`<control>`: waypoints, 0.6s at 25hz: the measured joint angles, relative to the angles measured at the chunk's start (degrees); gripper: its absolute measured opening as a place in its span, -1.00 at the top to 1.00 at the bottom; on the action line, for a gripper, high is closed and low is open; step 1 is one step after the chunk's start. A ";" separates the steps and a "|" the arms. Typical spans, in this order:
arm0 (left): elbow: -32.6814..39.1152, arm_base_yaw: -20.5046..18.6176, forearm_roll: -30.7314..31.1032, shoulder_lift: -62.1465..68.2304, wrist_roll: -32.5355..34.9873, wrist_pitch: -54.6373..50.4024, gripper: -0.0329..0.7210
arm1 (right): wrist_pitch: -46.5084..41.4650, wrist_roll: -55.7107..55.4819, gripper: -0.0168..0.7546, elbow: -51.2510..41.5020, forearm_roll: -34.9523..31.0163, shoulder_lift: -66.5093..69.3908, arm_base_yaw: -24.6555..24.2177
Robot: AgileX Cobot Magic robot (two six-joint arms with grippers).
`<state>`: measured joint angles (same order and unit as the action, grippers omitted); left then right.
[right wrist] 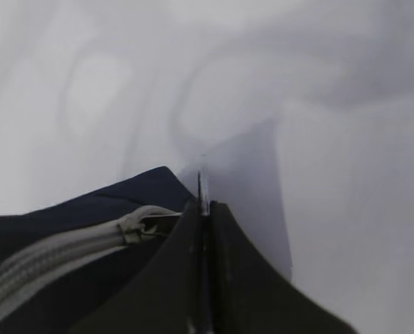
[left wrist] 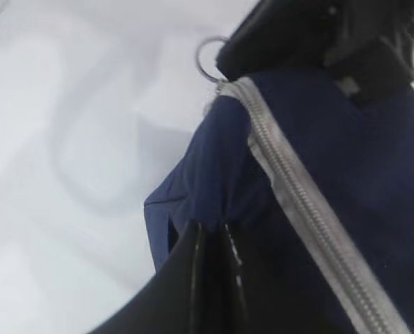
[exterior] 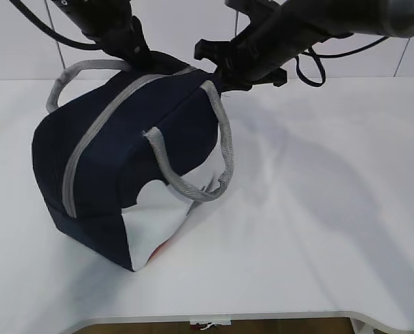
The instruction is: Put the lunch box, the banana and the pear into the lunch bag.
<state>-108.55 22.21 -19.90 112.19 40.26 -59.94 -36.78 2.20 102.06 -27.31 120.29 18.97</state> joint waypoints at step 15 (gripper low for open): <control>0.00 0.10 -3.13 0.00 0.24 -1.40 0.89 | -2.29 3.69 0.92 -0.10 -3.70 3.60 -1.86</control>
<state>-108.55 22.31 -23.03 112.19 40.50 -61.34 -39.07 5.89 101.96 -31.01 123.89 17.11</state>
